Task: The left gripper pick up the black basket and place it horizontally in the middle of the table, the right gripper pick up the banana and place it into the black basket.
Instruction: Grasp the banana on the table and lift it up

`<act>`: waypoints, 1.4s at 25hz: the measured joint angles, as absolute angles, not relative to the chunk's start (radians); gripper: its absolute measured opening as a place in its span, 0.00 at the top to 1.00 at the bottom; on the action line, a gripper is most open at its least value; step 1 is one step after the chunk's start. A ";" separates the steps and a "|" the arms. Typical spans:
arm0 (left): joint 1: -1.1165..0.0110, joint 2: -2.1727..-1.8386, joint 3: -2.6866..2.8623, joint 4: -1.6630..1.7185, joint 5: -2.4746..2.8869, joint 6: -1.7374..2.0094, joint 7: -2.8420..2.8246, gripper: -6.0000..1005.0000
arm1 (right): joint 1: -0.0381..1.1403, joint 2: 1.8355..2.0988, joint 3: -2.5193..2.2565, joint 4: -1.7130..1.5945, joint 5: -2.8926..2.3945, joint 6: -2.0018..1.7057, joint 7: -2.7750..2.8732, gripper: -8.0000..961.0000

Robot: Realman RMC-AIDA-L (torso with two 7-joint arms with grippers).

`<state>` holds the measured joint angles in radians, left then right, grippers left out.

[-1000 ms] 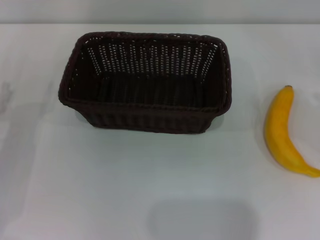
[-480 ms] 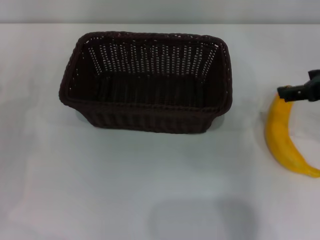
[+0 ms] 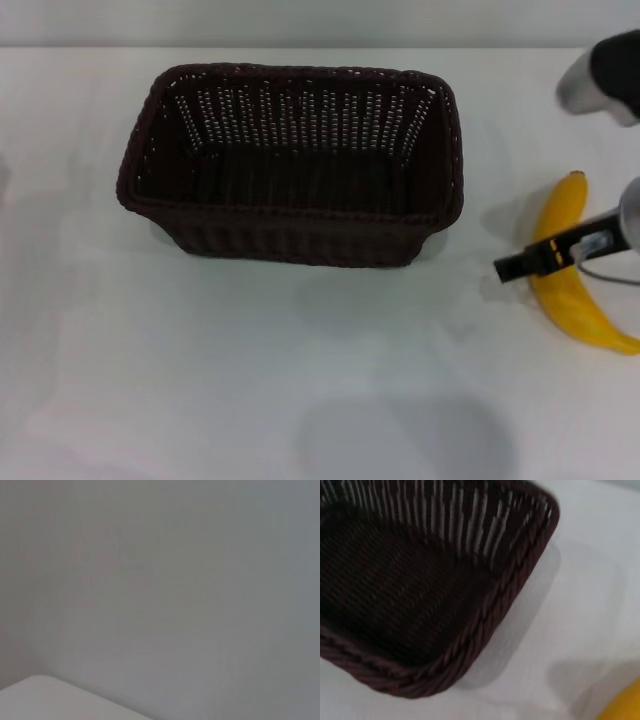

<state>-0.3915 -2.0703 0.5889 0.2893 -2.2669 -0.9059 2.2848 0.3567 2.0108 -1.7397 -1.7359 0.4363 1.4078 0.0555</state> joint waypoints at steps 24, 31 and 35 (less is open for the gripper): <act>-0.413 -2.072 0.588 0.281 -2.249 -0.907 2.330 0.21 | 0.400 2.011 -1.762 -1.702 0.340 1.432 0.124 0.11; -0.413 -2.074 0.584 0.281 -2.260 -0.906 2.330 0.21 | 0.412 2.013 -1.743 -1.645 0.301 1.428 0.118 0.14; -0.417 -2.073 0.584 0.281 -2.265 -0.906 2.330 0.21 | 0.416 2.014 -1.743 -1.613 0.323 1.398 0.109 0.16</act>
<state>-0.4173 -2.0733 0.5843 0.2807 -2.2647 -0.9058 2.3296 0.4162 2.0139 -1.7432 -1.6131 0.3231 1.3984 0.1089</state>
